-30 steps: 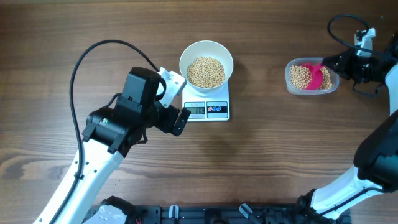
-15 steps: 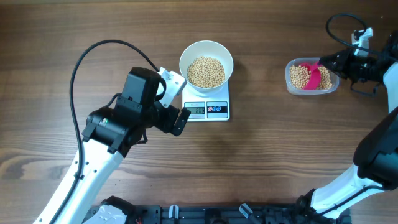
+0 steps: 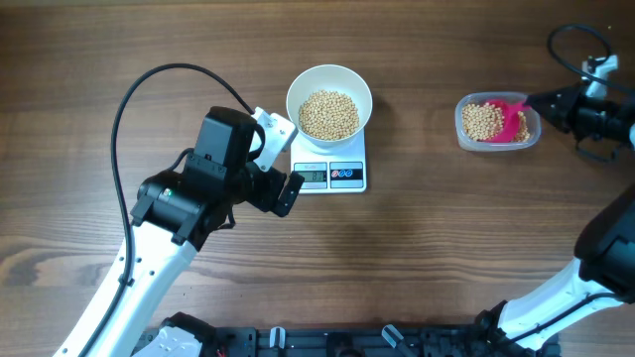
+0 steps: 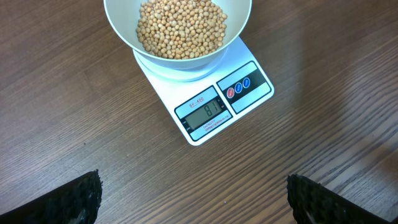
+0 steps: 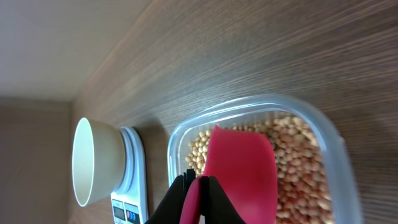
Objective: Scoop item into bowl and weigh 150g on scale
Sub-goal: 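Drag the scoop through the soybeans and lift it filled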
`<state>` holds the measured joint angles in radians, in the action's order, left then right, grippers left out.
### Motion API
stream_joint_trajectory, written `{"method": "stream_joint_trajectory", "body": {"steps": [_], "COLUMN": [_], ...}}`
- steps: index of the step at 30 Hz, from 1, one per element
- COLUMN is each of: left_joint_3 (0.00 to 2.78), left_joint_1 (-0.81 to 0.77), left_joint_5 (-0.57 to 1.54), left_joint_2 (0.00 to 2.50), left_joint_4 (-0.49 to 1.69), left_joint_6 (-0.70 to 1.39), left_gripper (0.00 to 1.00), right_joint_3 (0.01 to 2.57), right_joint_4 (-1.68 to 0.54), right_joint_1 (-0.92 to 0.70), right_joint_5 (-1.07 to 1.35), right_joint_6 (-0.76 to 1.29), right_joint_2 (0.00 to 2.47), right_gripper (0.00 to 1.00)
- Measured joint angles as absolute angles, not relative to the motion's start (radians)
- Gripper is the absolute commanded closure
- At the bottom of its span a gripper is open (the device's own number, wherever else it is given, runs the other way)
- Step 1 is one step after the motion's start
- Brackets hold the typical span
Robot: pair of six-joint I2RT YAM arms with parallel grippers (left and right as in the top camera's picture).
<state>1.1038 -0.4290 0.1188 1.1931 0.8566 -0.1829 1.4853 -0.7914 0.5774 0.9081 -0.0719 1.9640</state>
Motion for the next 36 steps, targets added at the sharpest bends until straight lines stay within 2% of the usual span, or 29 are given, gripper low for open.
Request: {"method": "stream_joint_trajectory", "body": {"steps": [18, 36], "left_joint_3": [1.104, 1.104], "left_joint_1": [-0.429, -0.429], "left_joint_5": [0.119, 0.119], "left_joint_2": [1.193, 1.193], "left_joint_4": [0.857, 0.857], "left_joint_6": [-0.183, -0.183], "left_gripper": [0.00, 0.00], "right_joint_3": [1.485, 1.485], "right_joint_4": [-0.785, -0.774], "right_joint_1": [0.680, 0.660], "right_joint_5": [1.085, 1.383], "right_joint_6": [-0.072, -0.036], "right_joint_2": [1.964, 1.964], "right_gripper": [0.96, 0.96]}}
